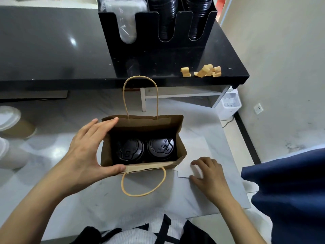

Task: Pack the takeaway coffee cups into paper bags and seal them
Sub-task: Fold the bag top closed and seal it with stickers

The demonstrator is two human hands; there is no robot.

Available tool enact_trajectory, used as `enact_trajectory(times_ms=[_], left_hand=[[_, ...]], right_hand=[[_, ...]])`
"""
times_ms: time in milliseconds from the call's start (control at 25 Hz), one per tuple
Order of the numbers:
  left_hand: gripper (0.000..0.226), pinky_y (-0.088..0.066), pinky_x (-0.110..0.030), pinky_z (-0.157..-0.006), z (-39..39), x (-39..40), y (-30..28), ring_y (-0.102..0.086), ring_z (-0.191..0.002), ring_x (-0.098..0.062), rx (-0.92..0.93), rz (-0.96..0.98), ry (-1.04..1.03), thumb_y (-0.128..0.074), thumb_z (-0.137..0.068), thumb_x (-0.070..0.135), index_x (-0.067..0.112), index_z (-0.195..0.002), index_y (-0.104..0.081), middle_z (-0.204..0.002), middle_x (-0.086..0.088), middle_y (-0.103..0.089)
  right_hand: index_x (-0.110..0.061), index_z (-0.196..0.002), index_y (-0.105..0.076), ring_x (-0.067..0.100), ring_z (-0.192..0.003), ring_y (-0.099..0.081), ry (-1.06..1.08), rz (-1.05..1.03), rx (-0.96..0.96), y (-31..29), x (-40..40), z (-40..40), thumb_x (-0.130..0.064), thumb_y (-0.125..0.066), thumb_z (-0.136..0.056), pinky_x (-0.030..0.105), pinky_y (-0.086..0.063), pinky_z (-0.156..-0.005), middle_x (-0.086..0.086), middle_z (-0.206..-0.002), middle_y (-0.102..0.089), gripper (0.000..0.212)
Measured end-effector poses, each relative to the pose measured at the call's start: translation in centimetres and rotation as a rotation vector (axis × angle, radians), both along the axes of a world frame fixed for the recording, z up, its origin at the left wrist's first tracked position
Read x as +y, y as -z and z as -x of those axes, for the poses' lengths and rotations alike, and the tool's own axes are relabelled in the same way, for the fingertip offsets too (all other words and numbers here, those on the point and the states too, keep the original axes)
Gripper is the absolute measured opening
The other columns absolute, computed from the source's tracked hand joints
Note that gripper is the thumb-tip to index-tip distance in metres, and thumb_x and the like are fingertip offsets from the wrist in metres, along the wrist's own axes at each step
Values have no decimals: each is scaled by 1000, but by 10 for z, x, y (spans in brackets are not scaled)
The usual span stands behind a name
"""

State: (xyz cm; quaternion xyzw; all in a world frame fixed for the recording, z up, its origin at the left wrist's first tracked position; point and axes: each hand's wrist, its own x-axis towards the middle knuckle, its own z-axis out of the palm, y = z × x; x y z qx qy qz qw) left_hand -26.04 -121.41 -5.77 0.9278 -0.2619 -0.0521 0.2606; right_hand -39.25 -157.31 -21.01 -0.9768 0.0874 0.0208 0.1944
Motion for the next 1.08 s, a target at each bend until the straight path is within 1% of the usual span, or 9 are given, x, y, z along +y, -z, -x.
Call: enact_trajectory(times_ms=[120,240,320,400,560,640,760,960,1080], left_hand=[[116,-20,-35,-118,0,1,-1,-11,-153,-7,12,8,-15,-70,-55,78,44,-156,-23,-147,42,-25],[119,-21,-37,-118,0,2,-3,-11,-152,-7,37,7,-35,-84,-56,71,44,-156,-25,-147,39,-28],[115,-21,-36,-117,0,3,-4,-11,-151,-4,37,9,-35,-79,-55,63,44,-155,-26,-144,46,-23],[114,-21,-36,-117,0,3,-5,-10,-149,-1,41,4,-38,-79,-55,61,44,-155,-27,-142,49,-21],[114,-21,-37,-116,1,2,-7,-9,-148,0,46,-7,-33,-79,-55,60,44,-155,-27,-142,50,-19],[113,-20,-36,-116,2,1,-8,-8,-148,1,48,-13,-25,-78,-56,61,44,-155,-26,-141,52,-18],[113,-20,-35,-116,2,0,-7,-10,-149,-2,46,-15,-19,-77,-56,62,44,-155,-26,-142,50,-19],[116,-20,-35,-117,2,1,-7,-11,-151,-6,43,-17,-15,-82,-58,72,45,-155,-25,-143,43,-24],[113,-21,-35,-118,3,2,-5,-11,-152,-7,31,5,-16,-71,-56,76,46,-155,-25,-144,43,-26]], right_hand=[[-34,-113,-65,16,-100,-53,-74,82,-22,6,1,-2,-37,-80,-73,32,-31,-84,-13,-113,-61,42],[-31,-105,-69,21,-91,-62,-124,128,-117,10,-2,-3,-33,-80,-79,36,-39,-79,-11,-108,-66,28],[-28,-103,-74,22,-87,-65,-141,133,-200,13,-3,-1,-31,-70,-89,37,-42,-78,-8,-106,-70,15],[-27,-102,-76,20,-85,-64,-127,107,-234,16,-3,0,-34,-56,-95,35,-38,-79,-8,-103,-71,23],[-26,-98,-72,18,-79,-63,27,-65,-191,12,-1,-2,-18,-67,-92,29,-32,-75,-11,-88,-69,10],[-25,-102,-69,15,-80,-61,128,-190,-171,5,0,-4,-10,-70,-91,27,-36,-76,-12,-88,-71,19],[-25,-99,-72,7,-81,-62,283,-388,-196,-12,-1,-7,-15,-71,-93,28,-48,-75,-17,-85,-71,12],[-29,-88,-70,9,-74,-62,467,-602,-364,-54,4,-16,-21,-68,-97,22,-46,-67,-15,-78,-68,12],[-31,-86,-68,8,-72,-63,494,-649,-519,-97,17,-28,-22,-66,-99,22,-48,-68,-12,-78,-68,15]])
